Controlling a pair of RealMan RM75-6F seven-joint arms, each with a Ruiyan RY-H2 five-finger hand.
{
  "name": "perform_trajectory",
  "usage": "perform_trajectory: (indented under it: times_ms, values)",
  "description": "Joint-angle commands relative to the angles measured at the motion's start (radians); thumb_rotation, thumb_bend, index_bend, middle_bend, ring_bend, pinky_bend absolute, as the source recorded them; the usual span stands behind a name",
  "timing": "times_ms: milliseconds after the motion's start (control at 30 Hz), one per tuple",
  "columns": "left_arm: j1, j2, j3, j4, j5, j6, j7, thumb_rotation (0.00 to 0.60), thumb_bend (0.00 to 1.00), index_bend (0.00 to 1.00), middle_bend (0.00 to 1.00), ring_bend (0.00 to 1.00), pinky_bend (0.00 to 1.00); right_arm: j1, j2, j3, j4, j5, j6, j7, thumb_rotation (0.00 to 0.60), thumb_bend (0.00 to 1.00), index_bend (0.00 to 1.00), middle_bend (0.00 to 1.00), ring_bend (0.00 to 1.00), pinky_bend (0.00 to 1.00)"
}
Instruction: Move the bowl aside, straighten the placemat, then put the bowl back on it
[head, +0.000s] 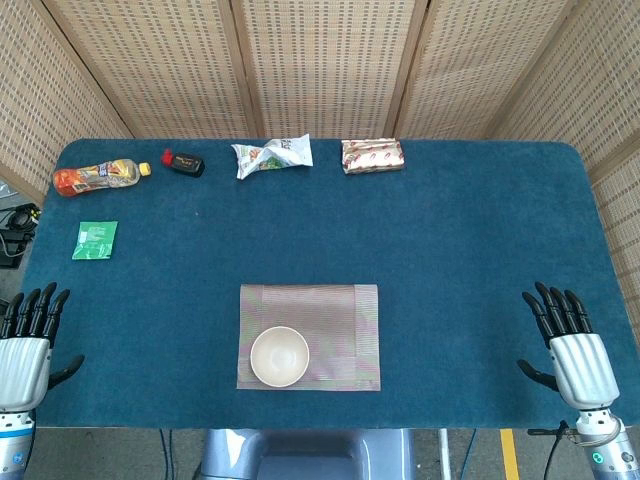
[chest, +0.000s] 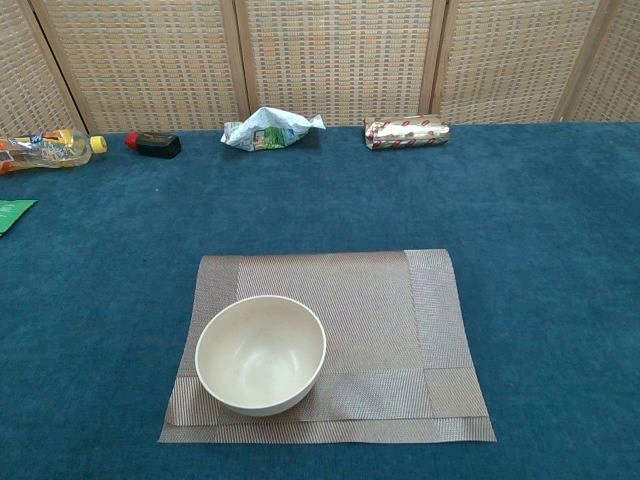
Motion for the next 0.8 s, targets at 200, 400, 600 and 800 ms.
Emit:
perform_trajectory:
  times_ms: [200,400,600,800]
  values:
    - [-0.001,0.002,0.001,-0.005,0.0,-0.016,0.006,0.6,0.07,0.0,0.0,0.0,0.0,0.0,0.003,0.001,-0.005,0.002,-0.002,0.003,0.6,0.07,0.04,0.0,0.0,0.0]
    - [-0.008,-0.004,-0.002,-0.007,0.012,-0.024,0.016,0.6,0.07,0.0,0.0,0.0,0.0,0.001,0.008,0.005,-0.011,0.013,-0.009,0.01,0.6,0.07,0.04,0.0,0.0,0.0]
    - [-0.033,-0.009,-0.004,-0.015,0.033,-0.056,0.04,0.6,0.07,0.0,0.0,0.0,0.0,0.002,0.01,0.005,-0.012,0.017,-0.014,0.015,0.6,0.07,0.04,0.0,0.0,0.0]
    - [-0.095,-0.008,0.001,-0.049,0.075,-0.138,0.085,0.6,0.08,0.15,0.0,0.0,0.0,0.0,0.013,0.006,-0.014,0.02,-0.013,0.021,0.6,0.07,0.04,0.0,0.0,0.0]
